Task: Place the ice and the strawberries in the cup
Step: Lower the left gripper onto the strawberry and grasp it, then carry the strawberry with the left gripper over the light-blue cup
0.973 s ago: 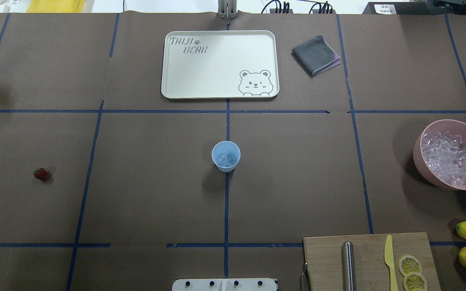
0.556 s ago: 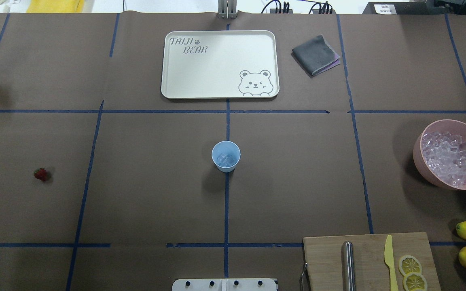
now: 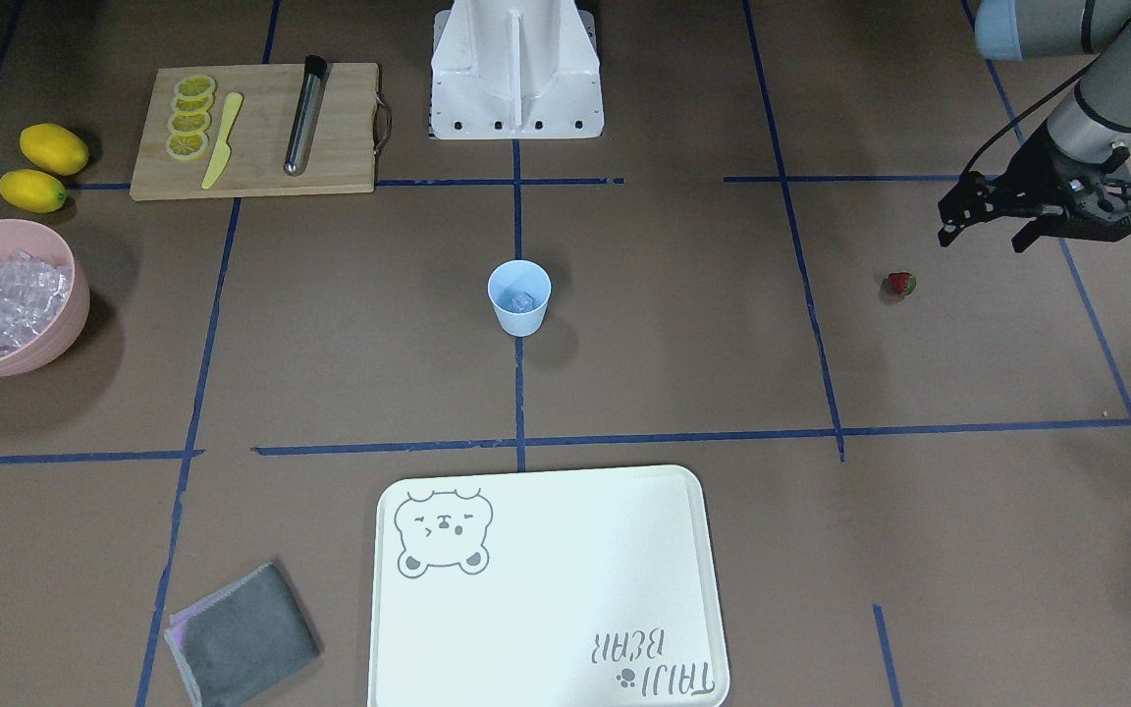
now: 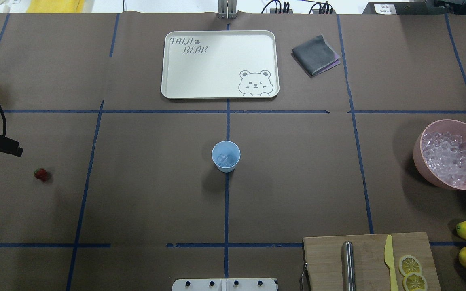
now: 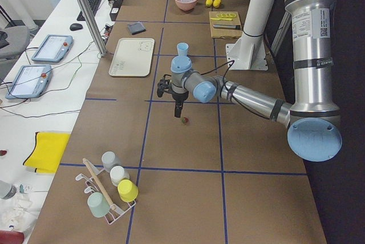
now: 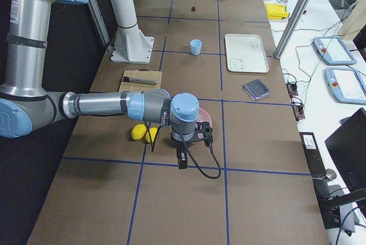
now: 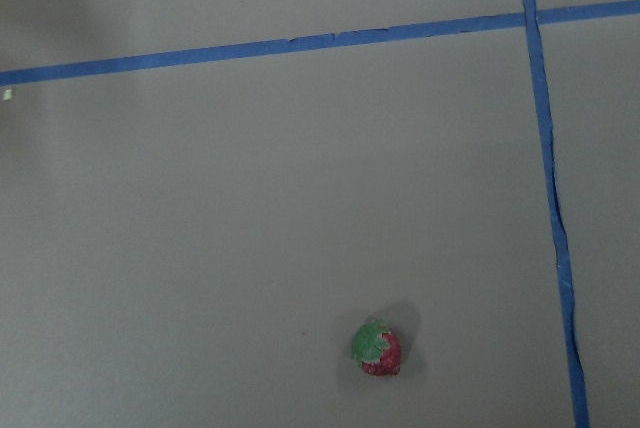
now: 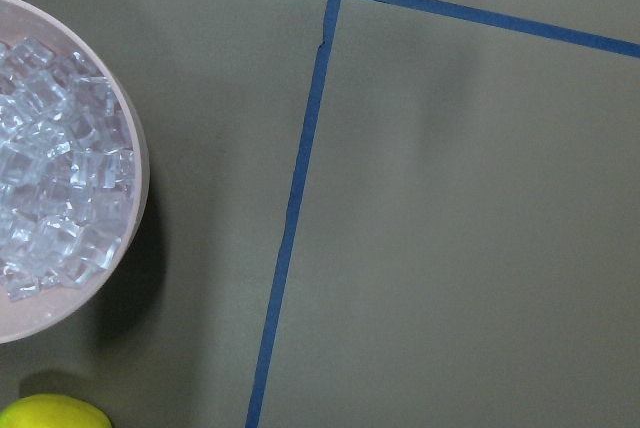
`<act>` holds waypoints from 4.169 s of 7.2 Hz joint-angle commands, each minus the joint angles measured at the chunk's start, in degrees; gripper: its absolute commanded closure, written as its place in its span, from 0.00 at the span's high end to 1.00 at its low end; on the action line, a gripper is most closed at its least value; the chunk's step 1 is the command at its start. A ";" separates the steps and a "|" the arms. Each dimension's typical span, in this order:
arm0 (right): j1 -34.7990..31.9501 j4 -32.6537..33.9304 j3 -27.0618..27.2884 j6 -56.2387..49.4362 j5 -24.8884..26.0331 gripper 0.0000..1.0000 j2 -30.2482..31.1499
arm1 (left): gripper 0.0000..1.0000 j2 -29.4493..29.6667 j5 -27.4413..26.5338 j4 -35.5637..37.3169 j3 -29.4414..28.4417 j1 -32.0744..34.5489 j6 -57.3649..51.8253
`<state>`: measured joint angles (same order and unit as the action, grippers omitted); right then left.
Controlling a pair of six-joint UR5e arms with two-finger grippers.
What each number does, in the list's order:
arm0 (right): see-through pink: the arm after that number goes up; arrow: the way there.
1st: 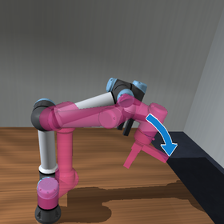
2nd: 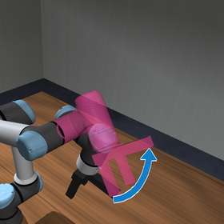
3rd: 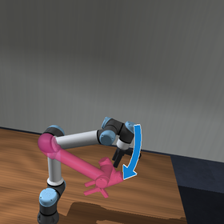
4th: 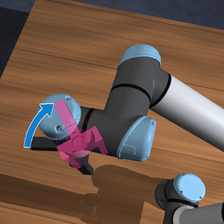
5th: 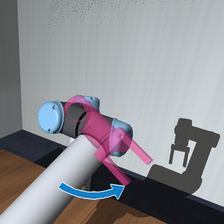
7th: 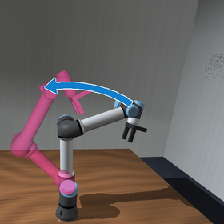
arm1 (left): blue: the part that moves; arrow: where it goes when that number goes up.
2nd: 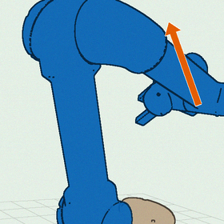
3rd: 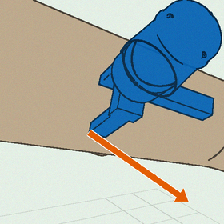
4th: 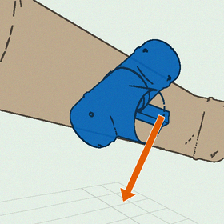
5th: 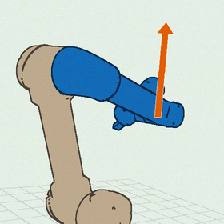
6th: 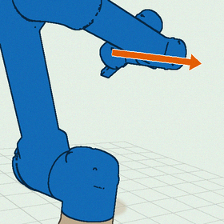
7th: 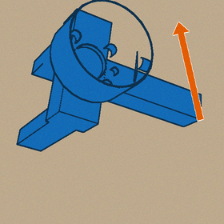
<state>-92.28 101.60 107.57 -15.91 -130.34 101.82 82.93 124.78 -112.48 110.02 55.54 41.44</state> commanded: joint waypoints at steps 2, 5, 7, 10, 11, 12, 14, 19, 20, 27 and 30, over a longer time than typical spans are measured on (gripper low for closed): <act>0.00 0.00 0.01 0.00 0.00 1.00 -0.05 | 1.00 0.39 -8.99 -7.75 -5.43 -8.92 8.62; 0.00 0.00 -0.07 0.00 0.00 1.00 0.04 | 1.00 0.65 -9.73 -11.59 -7.61 -11.59 10.49; 0.00 0.00 0.01 0.09 0.00 1.00 -0.05 | 1.00 1.35 -9.64 -17.94 -11.23 -12.12 12.78; 0.00 0.00 0.01 0.09 0.09 1.00 -0.05 | 1.00 1.36 -9.73 -17.95 -11.67 -13.09 12.78; 0.00 0.00 0.01 0.09 0.09 1.00 -0.05 | 0.83 1.36 -9.81 -17.86 -11.67 -13.09 12.70; 0.00 0.00 0.01 0.09 0.09 1.00 -0.05 | 0.20 1.18 -9.81 -17.86 -11.59 -13.09 12.43; 0.00 0.00 0.01 0.09 0.00 1.00 -0.13 | 0.00 0.74 -9.90 -17.86 -10.88 -13.09 11.99; 0.00 0.00 0.10 0.09 0.00 1.00 -0.22 | 0.00 -1.27 -9.38 -13.16 -3.89 -12.48 11.82; 0.00 0.00 0.10 0.09 0.09 1.00 -0.22 | 0.00 -0.76 -9.29 -5.37 1.11 -12.56 11.82; 0.00 0.00 -0.07 0.09 0.09 1.00 -0.57 | 0.00 29.17 -8.76 40.12 13.48 -17.56 12.96; 0.00 0.00 -0.07 0.18 0.09 1.00 -0.57 | 0.00 42.00 -9.20 40.14 4.97 -20.99 20.07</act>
<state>-92.28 101.60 107.49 -15.76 -130.25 101.26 119.37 115.71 -72.50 118.48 35.82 59.34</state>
